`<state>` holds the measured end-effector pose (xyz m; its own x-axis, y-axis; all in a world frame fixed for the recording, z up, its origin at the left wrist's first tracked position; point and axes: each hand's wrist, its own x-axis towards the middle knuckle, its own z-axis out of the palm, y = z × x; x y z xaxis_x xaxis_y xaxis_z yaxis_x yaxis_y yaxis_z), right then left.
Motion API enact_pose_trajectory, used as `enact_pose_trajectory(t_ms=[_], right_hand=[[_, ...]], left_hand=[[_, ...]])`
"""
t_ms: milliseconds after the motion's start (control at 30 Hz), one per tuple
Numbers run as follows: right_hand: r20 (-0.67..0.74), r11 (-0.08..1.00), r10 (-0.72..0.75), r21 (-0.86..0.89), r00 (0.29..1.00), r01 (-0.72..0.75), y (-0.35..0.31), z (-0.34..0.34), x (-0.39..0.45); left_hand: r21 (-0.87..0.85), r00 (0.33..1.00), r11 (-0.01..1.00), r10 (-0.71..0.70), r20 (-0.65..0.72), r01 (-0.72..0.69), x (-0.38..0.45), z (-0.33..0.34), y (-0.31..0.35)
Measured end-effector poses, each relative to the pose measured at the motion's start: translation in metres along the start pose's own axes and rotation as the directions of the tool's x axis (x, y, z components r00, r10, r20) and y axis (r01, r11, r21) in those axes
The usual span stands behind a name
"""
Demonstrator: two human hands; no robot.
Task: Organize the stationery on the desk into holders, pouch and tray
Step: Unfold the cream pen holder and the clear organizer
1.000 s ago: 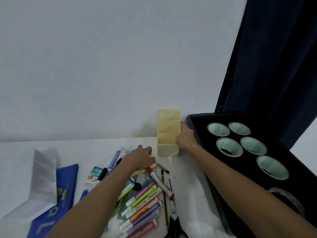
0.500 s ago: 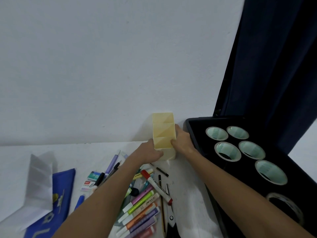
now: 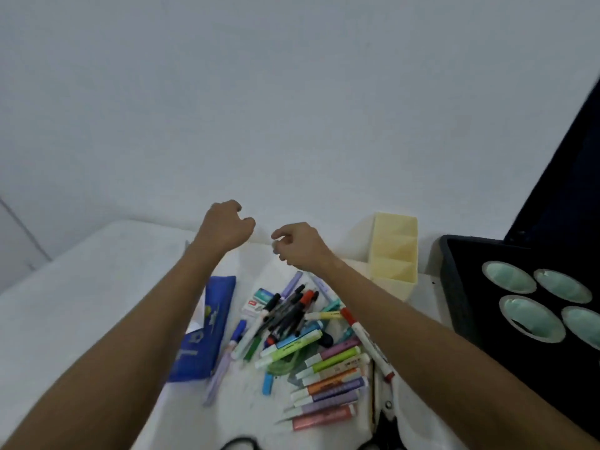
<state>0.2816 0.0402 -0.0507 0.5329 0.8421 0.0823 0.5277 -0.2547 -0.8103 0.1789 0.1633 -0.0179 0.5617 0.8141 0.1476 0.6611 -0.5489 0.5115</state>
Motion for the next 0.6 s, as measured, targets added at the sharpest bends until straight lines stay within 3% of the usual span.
enact_pose_trajectory(t_ms=[100,200,300,400,500,600], right_hand=[[0.241,0.997,0.026,0.06,0.97,-0.041,-0.027,0.058,0.008],[0.39,0.995,0.08,0.022,0.917,-0.096,-0.045,0.106,0.006],[0.478,0.978,0.151,0.055,0.865,-0.201,-0.048,0.137,0.002],[0.556,0.962,0.145,0.114,0.819,-0.248,-0.043,0.151,-0.003],[0.502,0.939,0.166,0.181,0.849,-0.291,-0.037,0.147,-0.005],[0.253,0.929,0.227,0.233,0.94,-0.287,-0.026,0.125,0.005]], left_hand=[[0.126,0.963,0.955,-0.262,-0.062,0.268,-0.007,-0.032,-0.065],[0.113,0.872,0.868,-0.488,0.023,0.483,-0.029,-0.038,-0.118],[0.002,0.816,0.823,-0.564,0.13,0.569,-0.048,-0.026,-0.147],[-0.185,0.812,0.792,-0.556,0.176,0.582,-0.061,-0.014,-0.148],[-0.156,0.846,0.832,-0.526,0.089,0.533,-0.063,-0.011,-0.138],[-0.311,0.878,0.828,-0.475,0.049,0.466,-0.06,-0.02,-0.122]])
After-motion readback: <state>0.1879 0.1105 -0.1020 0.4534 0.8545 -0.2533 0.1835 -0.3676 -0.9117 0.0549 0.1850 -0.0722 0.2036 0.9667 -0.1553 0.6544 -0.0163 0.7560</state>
